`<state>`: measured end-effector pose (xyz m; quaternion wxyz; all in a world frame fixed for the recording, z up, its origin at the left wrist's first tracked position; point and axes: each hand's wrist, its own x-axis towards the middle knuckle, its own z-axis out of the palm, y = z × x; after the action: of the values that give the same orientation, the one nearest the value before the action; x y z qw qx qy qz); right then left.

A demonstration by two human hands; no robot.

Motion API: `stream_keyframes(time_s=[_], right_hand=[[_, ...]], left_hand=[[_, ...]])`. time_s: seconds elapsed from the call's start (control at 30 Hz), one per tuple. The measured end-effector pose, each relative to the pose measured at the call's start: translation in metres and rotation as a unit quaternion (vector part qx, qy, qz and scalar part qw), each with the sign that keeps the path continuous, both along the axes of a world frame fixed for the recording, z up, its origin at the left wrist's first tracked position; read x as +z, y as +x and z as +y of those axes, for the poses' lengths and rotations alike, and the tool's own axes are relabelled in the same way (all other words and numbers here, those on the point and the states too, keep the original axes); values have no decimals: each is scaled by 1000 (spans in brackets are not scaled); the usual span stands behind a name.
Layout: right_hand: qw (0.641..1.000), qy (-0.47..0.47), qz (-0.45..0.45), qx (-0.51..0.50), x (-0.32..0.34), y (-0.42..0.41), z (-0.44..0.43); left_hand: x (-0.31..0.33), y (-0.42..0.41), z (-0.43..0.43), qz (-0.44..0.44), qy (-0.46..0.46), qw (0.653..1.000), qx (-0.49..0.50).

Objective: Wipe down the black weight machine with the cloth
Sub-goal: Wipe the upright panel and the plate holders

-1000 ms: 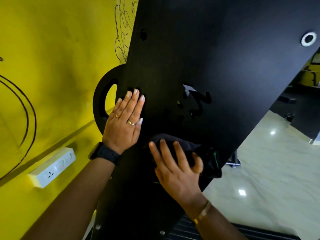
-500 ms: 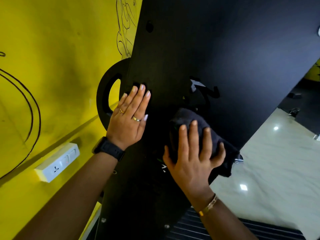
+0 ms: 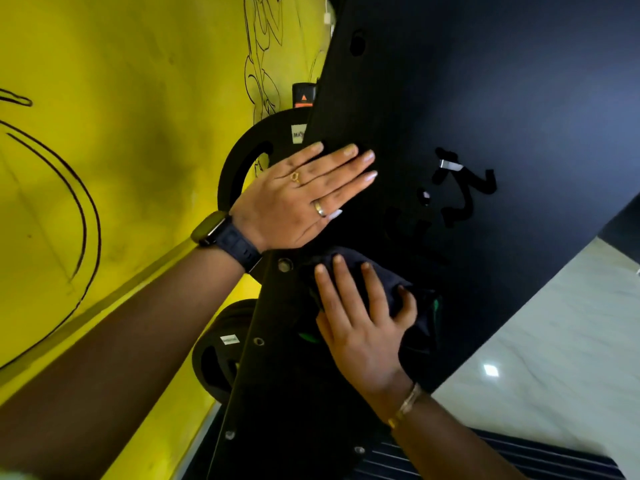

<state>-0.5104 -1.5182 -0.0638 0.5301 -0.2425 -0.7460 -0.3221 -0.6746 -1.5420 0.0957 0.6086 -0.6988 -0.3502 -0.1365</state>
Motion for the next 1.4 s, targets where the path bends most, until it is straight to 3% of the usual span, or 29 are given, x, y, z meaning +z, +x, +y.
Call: stream_keyframes(time_s=[0.17, 0.3, 0.33, 0.5, 0.57, 0.67, 0.77, 0.9, 1.0, 1.1, 1.17, 1.27, 1.4], right_hand=[[996, 5, -89, -6, -36, -27, -14], [957, 7, -287, 36, -76, -8, -15], [953, -14, -301, 42, -79, -3, -15], [994, -39, -96, 47, -30, -15, -16], [997, -19, -69, 40, -14, -29, -14], [992, 16, -123, 34, -24, -50, -19], [965, 34, -256, 51, -53, -57, -32], [937, -45, -337, 72, -72, -39, -35], [967, -79, -234, 54, -62, -19, -28], [995, -37, -87, 18, -30, -21, -20], [997, -29, -66, 8, -17, -35, -18], [993, 10, -120, -16, -27, -51, -21], [953, 38, -301, -5, -65, -41, -24]], left_hand=[[-7, -1, 2, -9, -1, 1000, 6], [-10, 0, 5, -17, 0, 1000, 2], [-10, 0, 5, -18, 0, 1000, 2], [-11, -1, 4, -23, 3, 1000, -6], [-11, -1, 4, -21, 3, 1000, -11], [-10, -2, 5, -18, 2, 1000, -19], [-12, -3, 6, -23, 3, 1000, -21], [-17, -6, 6, -29, 5, 999, -19], [-21, -7, 5, -32, 3, 999, -21], [-21, -6, 5, -38, 5, 999, -23], [-21, -6, 4, -43, 7, 999, -25], [-22, -6, 4, -49, 7, 998, -26], [-27, -3, -1, -70, -27, 996, -40]])
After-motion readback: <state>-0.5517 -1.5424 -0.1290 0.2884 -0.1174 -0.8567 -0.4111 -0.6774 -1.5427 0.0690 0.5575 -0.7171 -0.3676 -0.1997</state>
